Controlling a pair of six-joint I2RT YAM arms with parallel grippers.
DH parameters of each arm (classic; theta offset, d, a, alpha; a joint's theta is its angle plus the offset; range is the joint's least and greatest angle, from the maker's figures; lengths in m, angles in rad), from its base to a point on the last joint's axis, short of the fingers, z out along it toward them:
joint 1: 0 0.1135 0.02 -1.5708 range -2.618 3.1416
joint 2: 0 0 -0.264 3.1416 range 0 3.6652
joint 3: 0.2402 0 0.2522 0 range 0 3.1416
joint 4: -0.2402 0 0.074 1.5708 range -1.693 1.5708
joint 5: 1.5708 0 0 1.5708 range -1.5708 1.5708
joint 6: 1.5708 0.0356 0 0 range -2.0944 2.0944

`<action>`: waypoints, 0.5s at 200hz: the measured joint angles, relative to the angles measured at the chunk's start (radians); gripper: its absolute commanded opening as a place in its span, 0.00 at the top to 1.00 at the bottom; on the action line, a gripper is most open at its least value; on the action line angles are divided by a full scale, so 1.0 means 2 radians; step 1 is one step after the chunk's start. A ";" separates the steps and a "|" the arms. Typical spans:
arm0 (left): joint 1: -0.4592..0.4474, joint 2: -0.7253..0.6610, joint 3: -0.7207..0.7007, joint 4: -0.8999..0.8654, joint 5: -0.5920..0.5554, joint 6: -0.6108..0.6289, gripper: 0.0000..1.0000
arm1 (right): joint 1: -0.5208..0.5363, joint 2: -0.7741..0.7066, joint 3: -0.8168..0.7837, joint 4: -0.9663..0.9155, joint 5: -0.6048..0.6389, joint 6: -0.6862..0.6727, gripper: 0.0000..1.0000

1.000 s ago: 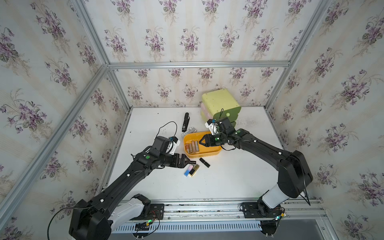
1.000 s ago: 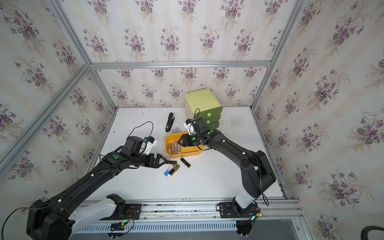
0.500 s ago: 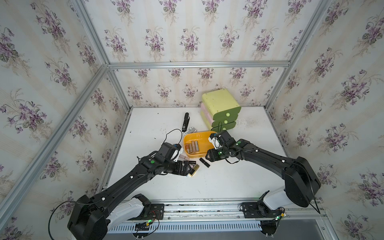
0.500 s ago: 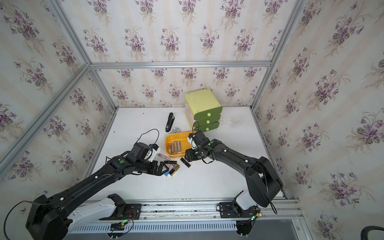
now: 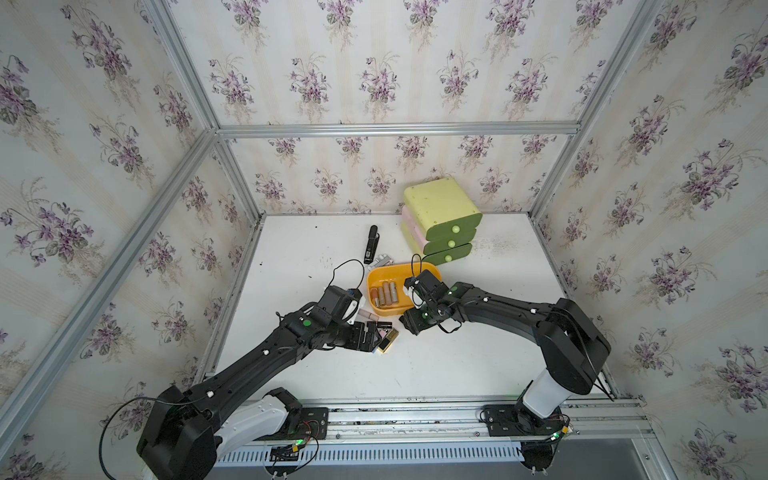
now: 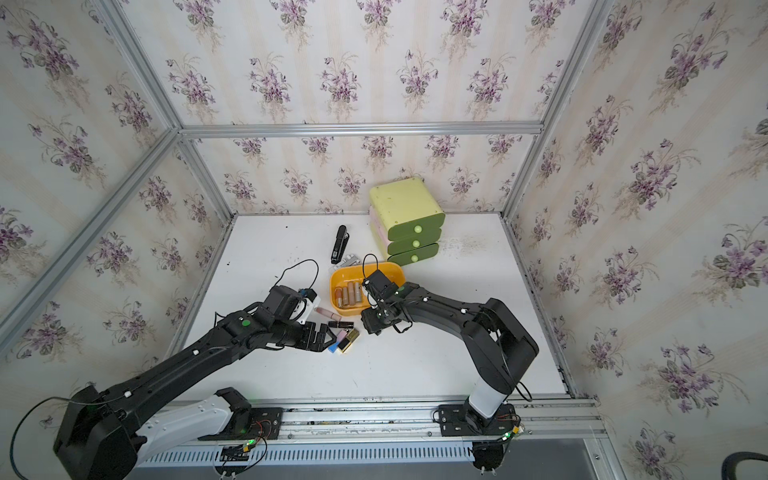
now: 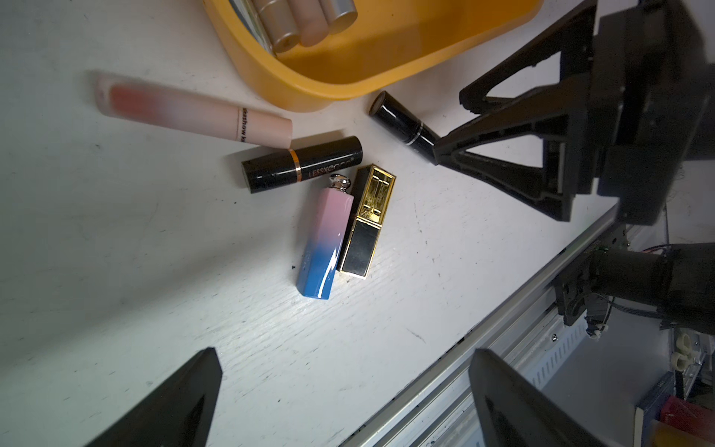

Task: Put the lipstick into the storage box
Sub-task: Pick up the lipstick at the center of the board.

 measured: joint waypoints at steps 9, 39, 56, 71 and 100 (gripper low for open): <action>0.000 0.000 0.000 0.000 0.000 0.001 0.00 | 0.003 0.004 0.002 -0.001 0.004 -0.001 0.39; 0.000 0.001 0.000 0.000 0.000 0.006 0.00 | 0.008 0.014 0.004 -0.001 0.011 -0.002 0.40; 0.000 0.002 0.000 0.000 0.000 0.007 0.00 | 0.010 0.018 0.004 -0.001 0.012 -0.003 0.41; 0.000 0.003 0.000 0.000 0.000 0.008 0.00 | 0.010 0.020 0.004 -0.001 0.013 -0.004 0.41; 0.000 0.005 0.000 0.000 -0.002 0.008 0.00 | 0.011 0.025 0.000 -0.001 0.013 -0.006 0.43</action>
